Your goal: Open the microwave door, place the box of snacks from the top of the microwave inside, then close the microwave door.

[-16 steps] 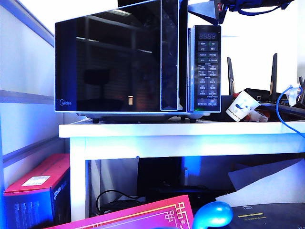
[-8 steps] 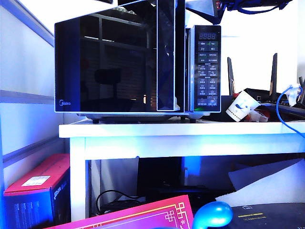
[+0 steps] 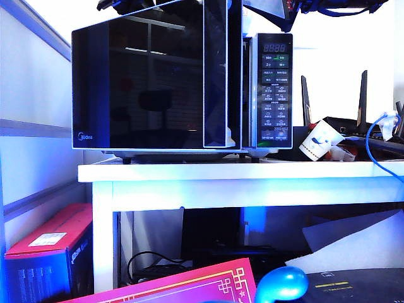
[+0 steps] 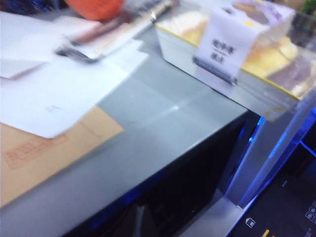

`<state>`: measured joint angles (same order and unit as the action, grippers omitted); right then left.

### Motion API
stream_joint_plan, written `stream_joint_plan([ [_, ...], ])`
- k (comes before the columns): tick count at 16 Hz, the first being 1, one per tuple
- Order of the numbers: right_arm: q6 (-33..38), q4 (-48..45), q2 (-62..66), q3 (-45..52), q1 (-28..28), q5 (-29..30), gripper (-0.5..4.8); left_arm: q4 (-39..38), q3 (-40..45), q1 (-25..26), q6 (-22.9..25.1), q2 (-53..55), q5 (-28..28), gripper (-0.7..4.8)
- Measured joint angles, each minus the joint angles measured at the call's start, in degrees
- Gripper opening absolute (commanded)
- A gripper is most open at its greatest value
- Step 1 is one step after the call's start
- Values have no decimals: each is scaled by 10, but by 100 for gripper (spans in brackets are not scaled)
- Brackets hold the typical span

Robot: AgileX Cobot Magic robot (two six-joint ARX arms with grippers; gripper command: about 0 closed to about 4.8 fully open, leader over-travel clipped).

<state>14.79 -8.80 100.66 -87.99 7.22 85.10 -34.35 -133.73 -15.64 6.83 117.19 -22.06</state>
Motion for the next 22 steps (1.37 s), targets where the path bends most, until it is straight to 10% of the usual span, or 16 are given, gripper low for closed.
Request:
stream_joint_plan([
  [22,47,-13,0,0,122,20,261,-32,-1,0,0,-27,-24,-6],
])
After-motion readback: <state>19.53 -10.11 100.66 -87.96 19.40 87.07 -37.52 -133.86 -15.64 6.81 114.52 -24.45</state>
